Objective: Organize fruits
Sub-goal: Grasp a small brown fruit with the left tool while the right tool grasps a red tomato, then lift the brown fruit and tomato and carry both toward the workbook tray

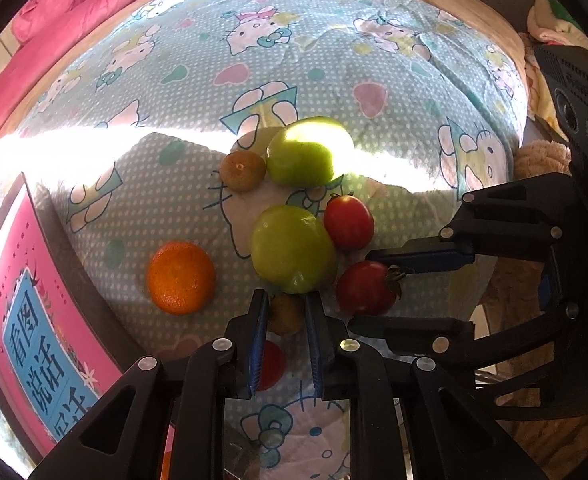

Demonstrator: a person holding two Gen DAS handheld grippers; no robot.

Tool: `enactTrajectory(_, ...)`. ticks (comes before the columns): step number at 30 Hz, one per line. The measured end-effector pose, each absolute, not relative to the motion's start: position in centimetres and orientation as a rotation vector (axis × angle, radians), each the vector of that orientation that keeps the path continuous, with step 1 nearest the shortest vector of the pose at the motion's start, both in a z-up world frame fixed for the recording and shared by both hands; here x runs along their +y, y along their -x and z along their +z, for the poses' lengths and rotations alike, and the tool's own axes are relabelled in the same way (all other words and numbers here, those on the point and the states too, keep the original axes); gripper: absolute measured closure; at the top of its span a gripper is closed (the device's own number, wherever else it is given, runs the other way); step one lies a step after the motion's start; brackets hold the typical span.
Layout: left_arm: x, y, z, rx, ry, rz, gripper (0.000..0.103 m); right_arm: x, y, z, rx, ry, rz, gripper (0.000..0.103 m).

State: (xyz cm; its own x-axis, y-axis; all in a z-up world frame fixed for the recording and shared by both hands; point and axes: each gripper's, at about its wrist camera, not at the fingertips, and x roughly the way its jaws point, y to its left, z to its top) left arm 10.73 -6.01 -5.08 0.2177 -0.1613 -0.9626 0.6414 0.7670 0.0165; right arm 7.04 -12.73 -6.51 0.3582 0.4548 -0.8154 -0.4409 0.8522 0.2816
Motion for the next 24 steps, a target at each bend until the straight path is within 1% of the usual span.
enactTrajectory(4,-6.2,-10.6,-5.2,1.233,-0.482,-0.579,0.084,-13.4,-6.9,-6.2,1.052,-0.031,0.563,0.071)
enactTrajectory(7,-5.9,-10.8,-5.7,1.258,-0.490,-0.564,0.080,-14.4,-7.0,-5.9,1.046,-0.074,0.545,0.071)
enactTrajectory(11,-6.1,-10.7,-6.2,1.258,-0.483,-0.553,0.080,-15.6,-7.1,-5.9,1.050,-0.138,0.534,0.071)
enactTrajectory(16,-5.8,-10.9,-6.0,1.254,-0.420,-0.531,0.080,-15.8,-7.1,-5.5,1.038,-0.142,0.531,0.071)
enactTrajectory(24,-4.6,-9.9,-4.3,1.222,-0.300,-0.519,0.080,-16.1,-6.6,-4.8,1.005,-0.150,0.537,0.071)
